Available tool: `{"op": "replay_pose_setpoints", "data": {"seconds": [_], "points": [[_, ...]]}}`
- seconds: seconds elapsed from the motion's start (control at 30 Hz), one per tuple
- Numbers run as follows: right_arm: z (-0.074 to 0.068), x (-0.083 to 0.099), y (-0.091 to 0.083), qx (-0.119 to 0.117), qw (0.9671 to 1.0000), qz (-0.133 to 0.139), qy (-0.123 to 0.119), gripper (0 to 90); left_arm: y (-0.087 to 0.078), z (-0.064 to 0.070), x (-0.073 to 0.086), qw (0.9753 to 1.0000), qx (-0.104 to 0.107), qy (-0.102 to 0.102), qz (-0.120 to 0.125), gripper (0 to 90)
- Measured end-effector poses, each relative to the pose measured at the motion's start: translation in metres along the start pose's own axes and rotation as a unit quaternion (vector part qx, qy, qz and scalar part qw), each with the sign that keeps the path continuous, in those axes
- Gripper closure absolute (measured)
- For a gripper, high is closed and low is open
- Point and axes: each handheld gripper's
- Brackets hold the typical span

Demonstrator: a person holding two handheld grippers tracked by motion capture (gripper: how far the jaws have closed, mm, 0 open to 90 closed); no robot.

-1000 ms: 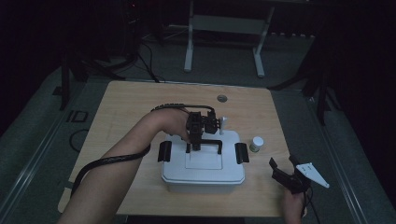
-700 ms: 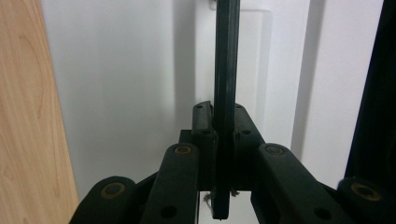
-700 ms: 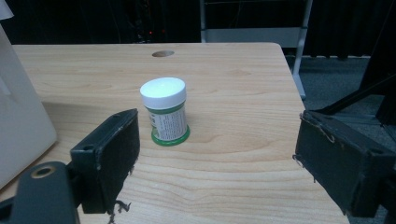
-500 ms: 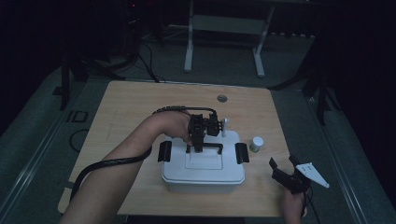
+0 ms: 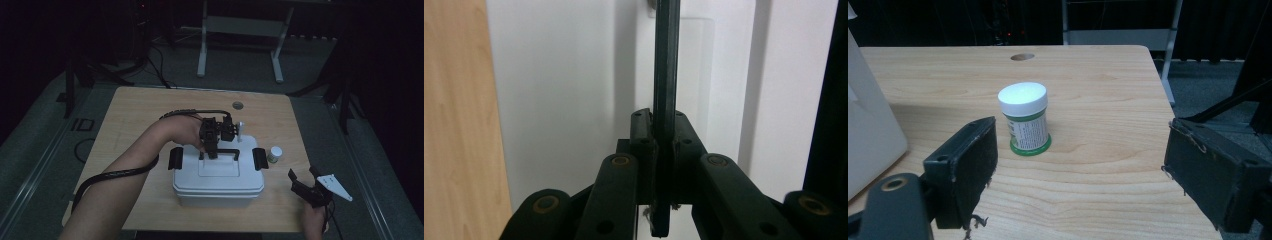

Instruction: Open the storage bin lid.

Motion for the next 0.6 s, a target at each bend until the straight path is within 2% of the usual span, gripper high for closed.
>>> {"op": "replay_pose_setpoints", "data": {"seconds": [0.23,0.6], "points": [[0.000,0.000,0.000,0.000,1.0000,0.000,0.000,13.7,-0.016,0.001,0.011,0.9998,-0.014,-0.011,0.005,83.7],[-0.001,0.000,0.000,0.002,1.0000,-0.002,-0.002,13.7,-0.035,0.005,0.043,0.9990,-0.029,-0.033,0.010,83.6]]}}
Point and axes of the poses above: each handheld gripper's, and its own axes: y roughly forward along the jaws, x roughly out of its underside, z roughly to its right, and after that the axes turned 7 degrees about -z, right-handed
